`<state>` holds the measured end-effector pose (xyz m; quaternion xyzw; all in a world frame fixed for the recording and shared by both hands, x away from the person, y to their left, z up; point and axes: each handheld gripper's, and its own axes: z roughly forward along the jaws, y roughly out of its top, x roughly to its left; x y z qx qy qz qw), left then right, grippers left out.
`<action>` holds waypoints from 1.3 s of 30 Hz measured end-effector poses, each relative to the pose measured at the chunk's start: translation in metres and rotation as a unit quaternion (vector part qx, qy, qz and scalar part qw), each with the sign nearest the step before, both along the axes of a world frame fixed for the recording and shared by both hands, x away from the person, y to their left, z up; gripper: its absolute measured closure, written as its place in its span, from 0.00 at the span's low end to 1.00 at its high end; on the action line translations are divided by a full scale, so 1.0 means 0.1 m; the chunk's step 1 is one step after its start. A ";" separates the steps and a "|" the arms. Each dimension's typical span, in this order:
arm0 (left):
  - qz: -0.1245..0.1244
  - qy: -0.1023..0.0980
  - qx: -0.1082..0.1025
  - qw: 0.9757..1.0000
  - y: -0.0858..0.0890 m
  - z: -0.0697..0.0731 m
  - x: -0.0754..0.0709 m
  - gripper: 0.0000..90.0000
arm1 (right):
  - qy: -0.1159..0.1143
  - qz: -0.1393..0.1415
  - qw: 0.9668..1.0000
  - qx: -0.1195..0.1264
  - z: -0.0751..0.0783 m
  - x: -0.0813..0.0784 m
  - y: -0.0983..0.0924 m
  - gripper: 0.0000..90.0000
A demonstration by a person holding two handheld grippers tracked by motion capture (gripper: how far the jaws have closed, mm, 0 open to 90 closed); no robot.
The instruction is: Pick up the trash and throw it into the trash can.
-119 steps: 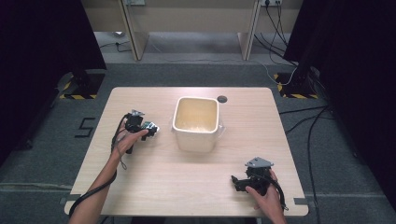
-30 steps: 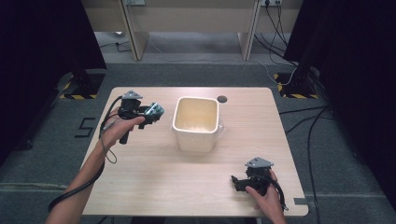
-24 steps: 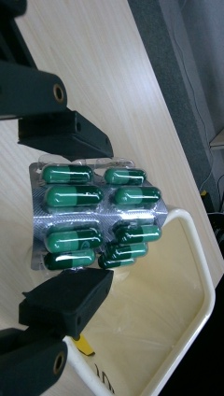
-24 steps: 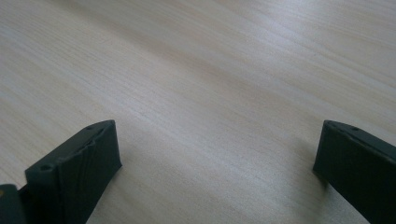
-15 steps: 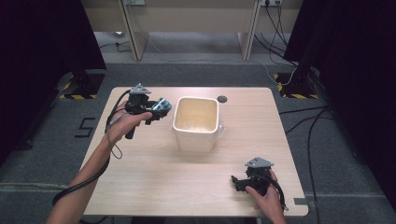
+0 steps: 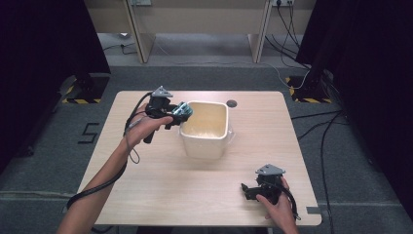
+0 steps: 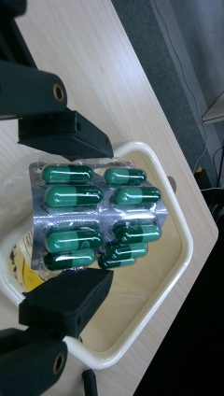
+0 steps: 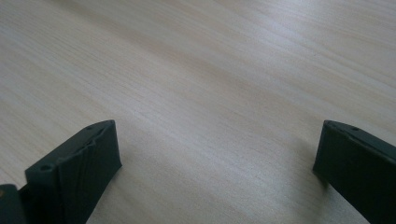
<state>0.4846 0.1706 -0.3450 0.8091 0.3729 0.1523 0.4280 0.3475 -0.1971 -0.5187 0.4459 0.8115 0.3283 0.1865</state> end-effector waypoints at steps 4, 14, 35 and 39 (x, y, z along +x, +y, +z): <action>-0.006 0.002 0.000 1.000 -0.08 -0.01 0.02 0.39 | 0.000 0.000 1.000 0.000 0.00 0.00 0.00 0.00; -0.020 0.011 0.003 1.000 -0.29 -0.09 0.04 0.39 | -0.001 0.001 1.000 -0.001 0.00 0.00 0.00 0.00; -0.032 0.028 0.018 0.999 -0.51 -0.24 0.10 0.36 | 0.000 0.000 1.000 0.000 0.00 0.00 0.00 0.00; -0.032 0.030 0.020 0.999 -0.54 -0.26 0.10 0.35 | 0.000 0.000 1.000 0.000 0.00 0.00 0.00 0.00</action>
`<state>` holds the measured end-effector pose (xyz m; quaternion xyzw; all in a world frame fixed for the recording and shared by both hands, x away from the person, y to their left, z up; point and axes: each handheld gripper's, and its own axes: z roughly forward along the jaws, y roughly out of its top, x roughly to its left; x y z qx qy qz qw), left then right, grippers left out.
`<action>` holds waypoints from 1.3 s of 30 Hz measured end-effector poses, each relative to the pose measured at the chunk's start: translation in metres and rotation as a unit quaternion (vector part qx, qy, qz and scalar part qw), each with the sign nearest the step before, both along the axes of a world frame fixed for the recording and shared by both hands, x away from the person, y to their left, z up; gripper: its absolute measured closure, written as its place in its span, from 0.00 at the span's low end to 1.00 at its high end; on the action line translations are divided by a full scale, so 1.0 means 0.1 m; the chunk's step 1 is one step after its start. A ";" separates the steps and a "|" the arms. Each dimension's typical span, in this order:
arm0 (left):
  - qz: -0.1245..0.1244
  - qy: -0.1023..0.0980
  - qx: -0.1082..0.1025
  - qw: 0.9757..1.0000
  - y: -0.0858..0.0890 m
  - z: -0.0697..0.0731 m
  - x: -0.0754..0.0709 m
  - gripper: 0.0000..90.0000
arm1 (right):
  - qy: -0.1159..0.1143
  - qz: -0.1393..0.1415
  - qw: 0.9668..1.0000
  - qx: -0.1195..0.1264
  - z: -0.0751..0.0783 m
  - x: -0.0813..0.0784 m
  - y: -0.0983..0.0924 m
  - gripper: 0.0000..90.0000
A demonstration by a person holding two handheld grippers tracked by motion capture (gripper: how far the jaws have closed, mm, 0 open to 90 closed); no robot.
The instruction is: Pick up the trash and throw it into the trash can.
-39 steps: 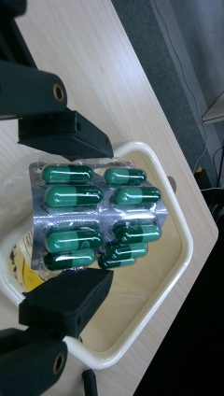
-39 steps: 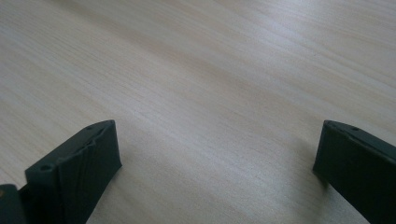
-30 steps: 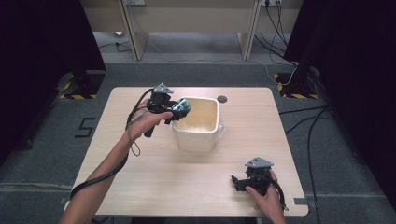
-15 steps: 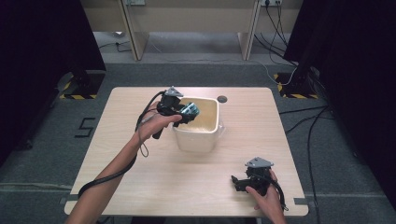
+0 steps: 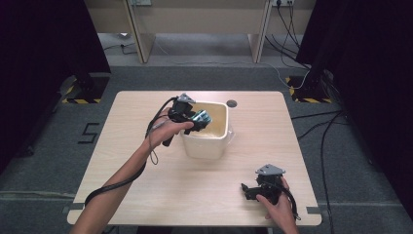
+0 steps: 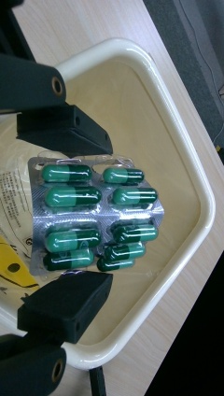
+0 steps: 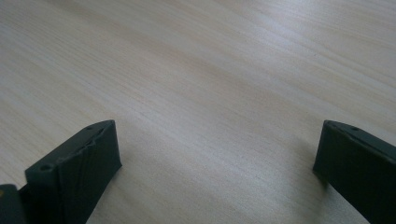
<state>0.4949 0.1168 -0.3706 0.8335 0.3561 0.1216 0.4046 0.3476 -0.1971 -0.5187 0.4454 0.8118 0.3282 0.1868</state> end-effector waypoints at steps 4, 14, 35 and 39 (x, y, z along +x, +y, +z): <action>-0.001 0.003 0.002 1.000 -0.03 -0.01 0.02 0.34 | 0.001 0.000 1.000 0.000 0.00 0.00 0.00 0.00; 0.004 0.003 0.000 1.000 -0.09 -0.03 0.07 0.26 | 0.001 0.000 1.000 0.000 0.00 0.00 0.00 0.00; 0.010 0.000 -0.018 1.000 -0.06 0.01 0.04 0.22 | 0.001 0.000 1.000 0.001 0.00 0.00 0.00 0.00; 0.006 -0.001 -0.022 1.000 -0.02 0.03 0.00 0.22 | 0.001 0.000 1.000 0.001 0.00 0.00 0.00 0.00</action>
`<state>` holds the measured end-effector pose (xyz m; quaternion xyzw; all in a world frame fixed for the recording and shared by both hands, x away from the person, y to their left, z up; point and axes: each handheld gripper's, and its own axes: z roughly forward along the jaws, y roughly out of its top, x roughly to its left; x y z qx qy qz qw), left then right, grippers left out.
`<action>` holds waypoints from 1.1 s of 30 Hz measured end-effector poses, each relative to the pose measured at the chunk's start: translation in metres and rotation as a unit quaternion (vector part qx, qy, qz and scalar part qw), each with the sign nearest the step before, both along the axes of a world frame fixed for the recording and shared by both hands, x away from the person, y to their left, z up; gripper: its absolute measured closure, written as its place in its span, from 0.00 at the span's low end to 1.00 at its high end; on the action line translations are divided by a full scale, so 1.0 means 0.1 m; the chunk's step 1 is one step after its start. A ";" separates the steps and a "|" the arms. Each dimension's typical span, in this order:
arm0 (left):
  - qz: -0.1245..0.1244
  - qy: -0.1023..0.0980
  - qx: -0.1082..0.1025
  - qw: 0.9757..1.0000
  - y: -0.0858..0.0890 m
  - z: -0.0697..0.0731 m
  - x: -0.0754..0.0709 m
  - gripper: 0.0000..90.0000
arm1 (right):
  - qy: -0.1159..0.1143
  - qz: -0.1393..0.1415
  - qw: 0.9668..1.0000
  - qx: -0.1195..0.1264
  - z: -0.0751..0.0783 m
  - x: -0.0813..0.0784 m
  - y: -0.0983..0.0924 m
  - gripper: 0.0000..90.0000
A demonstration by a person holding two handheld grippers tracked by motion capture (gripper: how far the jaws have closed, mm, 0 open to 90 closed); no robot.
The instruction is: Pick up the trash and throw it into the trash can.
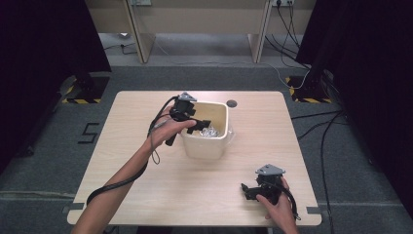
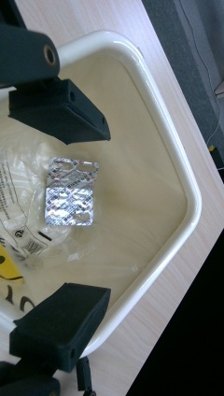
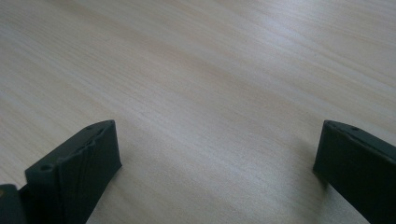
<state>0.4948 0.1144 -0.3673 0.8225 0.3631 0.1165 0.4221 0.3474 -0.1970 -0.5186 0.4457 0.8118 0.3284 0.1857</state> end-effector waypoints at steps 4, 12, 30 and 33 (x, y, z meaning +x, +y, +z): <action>-0.002 0.000 -0.006 1.000 0.04 0.02 -0.03 0.21 | 0.000 0.000 1.000 0.000 0.00 0.00 0.00 0.00; 0.000 -0.006 -0.012 1.000 0.17 0.06 -0.10 0.21 | -0.001 0.000 1.000 -0.001 0.00 0.00 0.00 0.00; 0.016 -0.012 -0.022 1.000 0.48 0.08 -0.20 0.19 | -0.001 0.001 1.000 -0.001 0.00 0.00 0.00 0.00; 0.021 -0.014 -0.023 0.999 0.55 0.07 -0.23 0.19 | -0.001 0.001 1.000 -0.001 0.00 0.00 0.00 0.00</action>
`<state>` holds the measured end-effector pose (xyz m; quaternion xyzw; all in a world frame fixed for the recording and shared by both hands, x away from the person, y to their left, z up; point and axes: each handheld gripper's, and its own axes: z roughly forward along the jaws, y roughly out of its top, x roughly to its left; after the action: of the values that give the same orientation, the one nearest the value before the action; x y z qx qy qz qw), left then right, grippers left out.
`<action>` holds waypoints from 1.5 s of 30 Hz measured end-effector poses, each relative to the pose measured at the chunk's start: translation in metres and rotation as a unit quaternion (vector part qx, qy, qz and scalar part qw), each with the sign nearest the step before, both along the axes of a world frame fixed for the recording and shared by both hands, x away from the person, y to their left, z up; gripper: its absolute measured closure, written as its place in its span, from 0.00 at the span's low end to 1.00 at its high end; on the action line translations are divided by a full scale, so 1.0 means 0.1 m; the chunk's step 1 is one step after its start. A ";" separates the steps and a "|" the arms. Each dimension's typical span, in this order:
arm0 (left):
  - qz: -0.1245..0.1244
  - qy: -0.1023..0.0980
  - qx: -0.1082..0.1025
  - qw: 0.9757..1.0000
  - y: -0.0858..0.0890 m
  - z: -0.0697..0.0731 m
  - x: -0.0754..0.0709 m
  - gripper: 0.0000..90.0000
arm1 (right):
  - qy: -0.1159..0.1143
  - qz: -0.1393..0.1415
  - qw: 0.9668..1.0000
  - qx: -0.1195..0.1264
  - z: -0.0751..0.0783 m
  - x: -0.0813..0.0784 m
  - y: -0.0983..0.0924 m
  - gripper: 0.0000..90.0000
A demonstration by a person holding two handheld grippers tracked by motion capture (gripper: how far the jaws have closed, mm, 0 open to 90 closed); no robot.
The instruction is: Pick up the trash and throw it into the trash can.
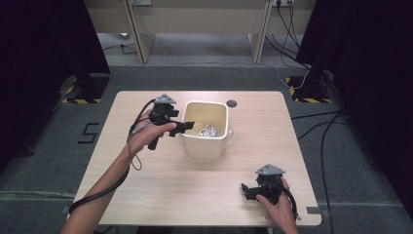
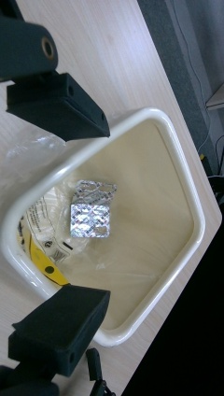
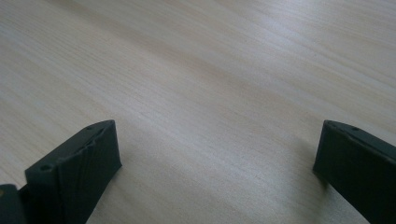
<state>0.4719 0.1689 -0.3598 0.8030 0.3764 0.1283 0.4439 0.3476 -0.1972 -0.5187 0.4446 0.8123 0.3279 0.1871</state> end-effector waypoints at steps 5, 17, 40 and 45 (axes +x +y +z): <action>0.009 -0.002 -0.005 1.000 0.11 0.00 -0.03 0.19 | 0.000 0.000 1.000 0.000 0.00 0.00 0.00 0.00; 0.031 -0.003 -0.022 0.999 0.34 -0.07 -0.10 0.19 | 0.000 0.000 1.000 0.000 0.00 0.00 0.00 0.00; 0.049 0.000 -0.027 0.998 0.54 -0.29 -0.23 0.19 | 0.000 0.000 1.000 0.000 0.00 0.00 0.00 0.00; 0.046 -0.003 -0.032 0.998 0.57 -0.35 -0.25 0.19 | 0.001 0.000 1.000 0.000 0.00 0.00 0.00 0.00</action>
<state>0.4465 0.2258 -0.3951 0.7698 0.4161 0.1389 0.4637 0.3475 -0.1972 -0.5186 0.4449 0.8126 0.3271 0.1866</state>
